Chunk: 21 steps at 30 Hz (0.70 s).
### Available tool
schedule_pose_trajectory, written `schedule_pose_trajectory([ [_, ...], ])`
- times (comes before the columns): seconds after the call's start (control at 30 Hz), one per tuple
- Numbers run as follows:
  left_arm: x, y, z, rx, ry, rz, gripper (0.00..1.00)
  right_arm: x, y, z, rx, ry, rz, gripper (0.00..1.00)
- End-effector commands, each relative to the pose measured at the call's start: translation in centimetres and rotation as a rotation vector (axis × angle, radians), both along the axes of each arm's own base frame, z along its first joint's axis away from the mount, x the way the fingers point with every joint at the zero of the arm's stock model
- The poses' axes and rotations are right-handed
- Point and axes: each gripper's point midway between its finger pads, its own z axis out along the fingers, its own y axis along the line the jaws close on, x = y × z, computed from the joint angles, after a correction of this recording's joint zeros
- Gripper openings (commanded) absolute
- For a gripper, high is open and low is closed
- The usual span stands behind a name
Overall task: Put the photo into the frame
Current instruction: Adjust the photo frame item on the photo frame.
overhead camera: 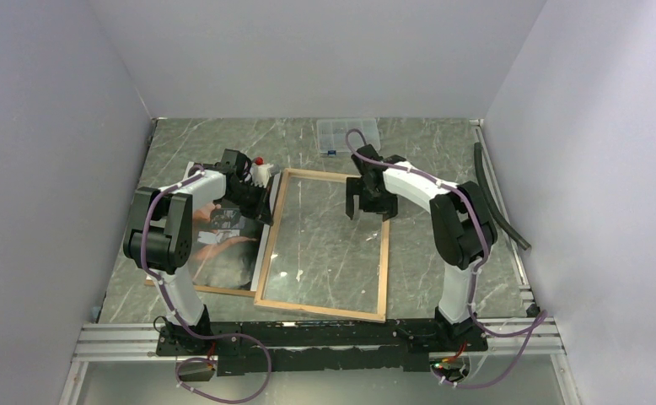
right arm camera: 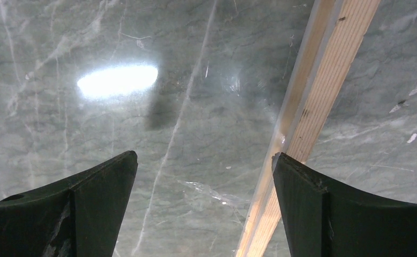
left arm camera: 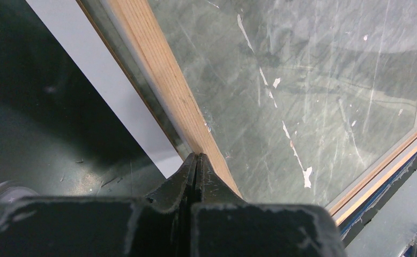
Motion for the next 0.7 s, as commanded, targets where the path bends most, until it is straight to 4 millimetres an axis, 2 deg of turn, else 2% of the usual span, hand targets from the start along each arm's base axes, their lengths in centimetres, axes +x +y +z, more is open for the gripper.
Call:
schedule_pose_trajectory([
  [0.0, -2.3, 0.1, -2.3, 0.038, 0.083, -0.042, 0.03, -0.8, 4.7, 0.2, 0.073, 0.009, 0.054, 1.00],
  [0.27, -2.4, 0.1, -2.2, 0.043, 0.083, -0.046, 0.03, -0.3, 4.2, -0.1, -0.055, -0.023, 0.064, 1.00],
  [0.5, -2.4, 0.2, -1.9, 0.040, 0.083, -0.049, 0.03, -0.4, 4.2, -0.6, -0.071, -0.021, 0.082, 1.00],
  [0.67, -2.4, 0.2, -1.9, 0.039, 0.085, -0.047, 0.03, 0.0, 5.1, 0.0, -0.047, -0.052, 0.111, 1.00],
])
